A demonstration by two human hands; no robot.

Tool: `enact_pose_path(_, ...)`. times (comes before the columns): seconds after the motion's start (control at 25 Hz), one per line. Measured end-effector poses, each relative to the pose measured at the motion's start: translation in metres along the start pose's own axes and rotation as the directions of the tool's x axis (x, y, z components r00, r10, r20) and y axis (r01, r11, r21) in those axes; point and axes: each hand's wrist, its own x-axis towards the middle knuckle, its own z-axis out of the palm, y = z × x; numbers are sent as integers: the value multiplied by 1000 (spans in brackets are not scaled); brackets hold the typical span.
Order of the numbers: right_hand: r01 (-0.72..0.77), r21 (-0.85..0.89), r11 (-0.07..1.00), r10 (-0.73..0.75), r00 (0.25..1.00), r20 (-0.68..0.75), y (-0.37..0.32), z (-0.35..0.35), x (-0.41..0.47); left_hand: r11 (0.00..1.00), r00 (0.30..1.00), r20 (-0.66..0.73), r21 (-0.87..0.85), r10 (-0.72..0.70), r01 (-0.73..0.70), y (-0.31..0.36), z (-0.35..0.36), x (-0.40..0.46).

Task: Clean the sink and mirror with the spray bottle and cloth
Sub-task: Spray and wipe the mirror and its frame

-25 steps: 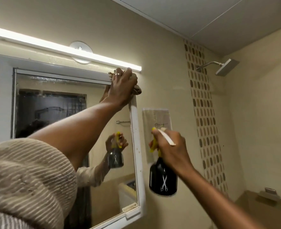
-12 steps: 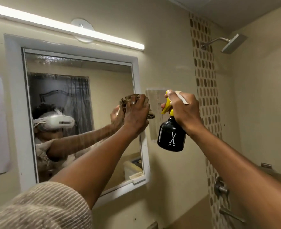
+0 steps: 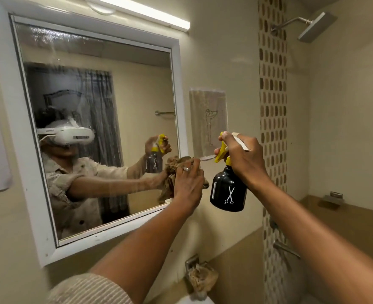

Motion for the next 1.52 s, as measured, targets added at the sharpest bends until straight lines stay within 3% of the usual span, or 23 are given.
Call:
enact_pose_path(0.4, 5, -46, 999, -4, 999, 39, 18, -37, -11, 1000, 970, 243, -23, -6, 12, 52, 70, -68)
enact_pose_path(0.56, 14, -53, 999, -10, 998, 66, 28, -47, -17, 979, 849, 499, -4, -174, 203, 14, 82, -113)
enact_pose_path(0.68, -32, -2, 999, 32, 996, 84, 38, -35, -25, 956, 784, 588, -62, -198, 288, -18, 79, -172)
enact_pose_path(0.76, -83, 35, 996, 80, 993, 88, 44, -14, -40, 814, 695, 685, -266, -218, 516, -25, 69, -215)
enact_pose_path(0.8, -93, 28, 995, 89, 990, 112, 46, -1, -53, 626, 652, 727, -411, -214, 663, -26, 62, -235)
enact_pose_path(0.84, -92, 17, 996, 89, 984, 155, 45, 15, -69, 371, 626, 751, -531, -211, 762, -31, 55, -256)
enact_pose_path(0.92, -76, 0, 997, 73, 962, 264, 42, 45, -108, -147, 535, 807, -578, -249, 803, -38, 37, -286)
enact_pose_path(0.96, -63, 4, 998, 58, 947, 317, 40, 62, -130, -322, 477, 827, -558, -298, 765, -46, 30, -300)
enact_pose_path(1.0, -48, 12, 999, 40, 929, 367, 38, 77, -154, -425, 436, 826, -559, -357, 712, -53, 23, -311)
enact_pose_path(1.16, 5, 77, 997, -44, 855, 517, 25, 138, -236, -555, 259, 732, -657, -630, 510, -99, 7, -345)
enact_pose_path(1.24, -3, 83, 997, -42, 846, 531, 21, 162, -264, -557, 199, 674, -713, -711, 426, -120, -6, -354)
enact_pose_path(1.4, -10, 46, 999, -13, 878, 478, 18, 189, -287, -453, 274, 549, -823, -789, 344, -150, -28, -358)
enact_pose_path(1.52, -57, -24, 998, 62, 936, 346, 19, 191, -288, -403, 359, 483, -872, -799, 276, -159, -34, -358)
